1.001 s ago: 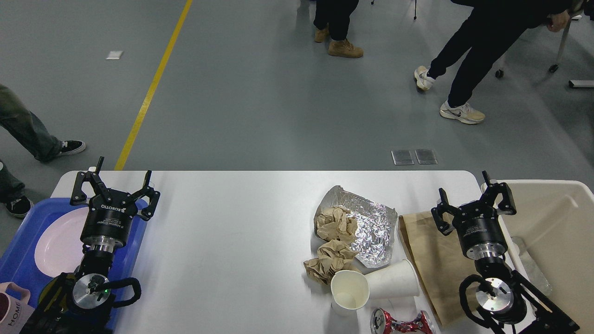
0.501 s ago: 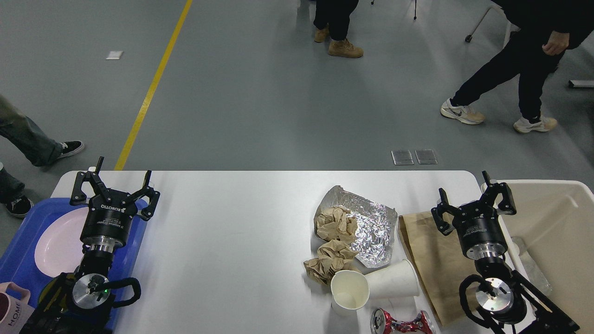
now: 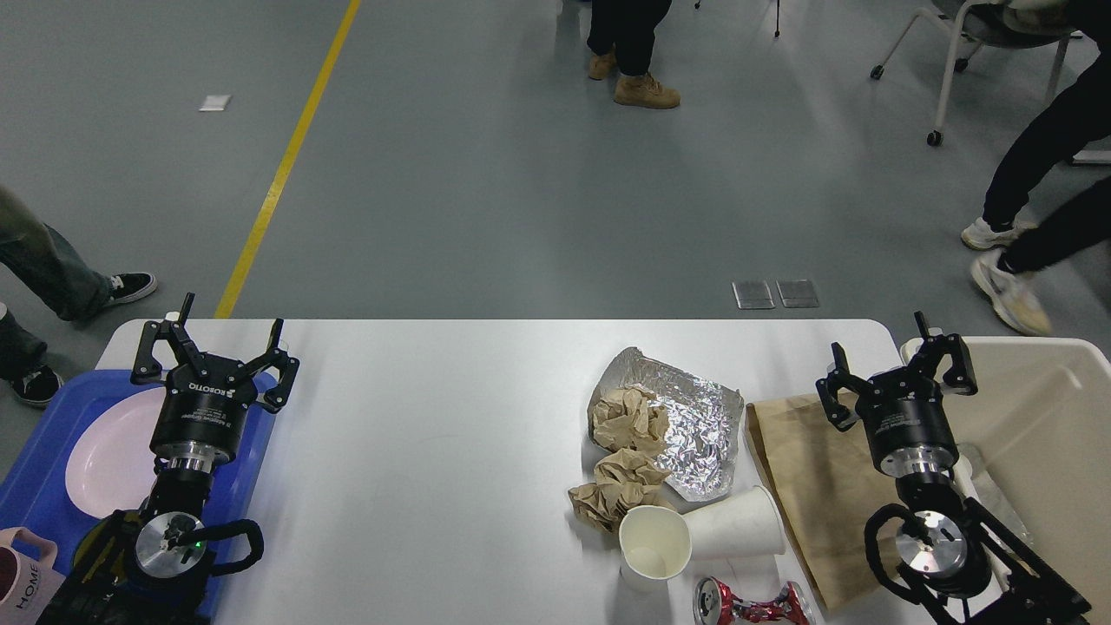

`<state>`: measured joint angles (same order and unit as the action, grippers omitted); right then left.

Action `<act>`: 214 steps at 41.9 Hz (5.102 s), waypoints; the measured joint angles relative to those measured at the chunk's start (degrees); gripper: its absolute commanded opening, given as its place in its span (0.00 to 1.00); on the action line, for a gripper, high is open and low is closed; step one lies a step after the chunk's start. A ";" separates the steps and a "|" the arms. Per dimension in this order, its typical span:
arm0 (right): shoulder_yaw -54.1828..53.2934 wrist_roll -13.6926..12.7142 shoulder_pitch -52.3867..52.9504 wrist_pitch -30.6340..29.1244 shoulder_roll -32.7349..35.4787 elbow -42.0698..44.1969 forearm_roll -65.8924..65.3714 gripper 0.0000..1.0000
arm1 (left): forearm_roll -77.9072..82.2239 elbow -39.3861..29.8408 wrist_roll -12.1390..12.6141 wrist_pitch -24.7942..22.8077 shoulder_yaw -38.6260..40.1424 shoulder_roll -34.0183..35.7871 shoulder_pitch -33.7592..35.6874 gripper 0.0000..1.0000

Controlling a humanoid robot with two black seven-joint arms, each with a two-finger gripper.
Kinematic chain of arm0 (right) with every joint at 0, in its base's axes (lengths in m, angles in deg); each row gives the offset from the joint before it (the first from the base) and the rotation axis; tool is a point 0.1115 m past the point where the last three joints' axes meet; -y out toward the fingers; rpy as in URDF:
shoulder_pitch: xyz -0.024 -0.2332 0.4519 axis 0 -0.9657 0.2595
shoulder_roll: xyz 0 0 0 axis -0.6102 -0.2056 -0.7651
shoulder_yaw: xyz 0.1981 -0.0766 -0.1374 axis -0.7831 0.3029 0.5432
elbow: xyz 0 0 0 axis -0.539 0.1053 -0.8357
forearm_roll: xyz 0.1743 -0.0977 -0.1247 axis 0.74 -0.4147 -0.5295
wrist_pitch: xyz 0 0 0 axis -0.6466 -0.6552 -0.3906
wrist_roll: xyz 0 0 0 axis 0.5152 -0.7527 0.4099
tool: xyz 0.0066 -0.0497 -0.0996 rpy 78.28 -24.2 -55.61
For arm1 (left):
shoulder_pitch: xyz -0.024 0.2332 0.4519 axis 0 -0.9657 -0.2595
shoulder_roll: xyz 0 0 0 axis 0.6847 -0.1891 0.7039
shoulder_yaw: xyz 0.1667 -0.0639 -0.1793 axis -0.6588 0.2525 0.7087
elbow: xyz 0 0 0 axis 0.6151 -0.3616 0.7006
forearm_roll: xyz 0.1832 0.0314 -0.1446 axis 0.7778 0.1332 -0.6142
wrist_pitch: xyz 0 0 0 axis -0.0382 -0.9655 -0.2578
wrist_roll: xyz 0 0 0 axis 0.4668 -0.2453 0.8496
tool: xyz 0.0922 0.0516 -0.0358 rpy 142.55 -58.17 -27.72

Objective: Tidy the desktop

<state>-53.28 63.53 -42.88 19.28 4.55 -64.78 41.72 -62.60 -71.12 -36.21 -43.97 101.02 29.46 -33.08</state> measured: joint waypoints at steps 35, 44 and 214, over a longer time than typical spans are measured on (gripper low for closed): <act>-2.06 -0.60 -0.18 -0.19 0.86 3.23 -0.04 1.00 | -0.07 0.00 0.00 -0.03 0.00 0.09 0.00 0.97; 0.43 -0.62 1.74 -0.25 1.15 3.57 -0.08 1.00 | -0.07 0.00 0.00 -0.03 0.00 0.09 0.00 0.97; 146.42 -6.98 61.64 7.40 9.28 3.21 -7.13 1.00 | -0.06 0.00 -0.01 -0.03 0.00 0.09 0.06 0.97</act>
<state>93.13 56.55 18.76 26.68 13.83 -61.57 34.59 -62.66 -71.12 -36.21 -44.00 101.02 29.55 -33.02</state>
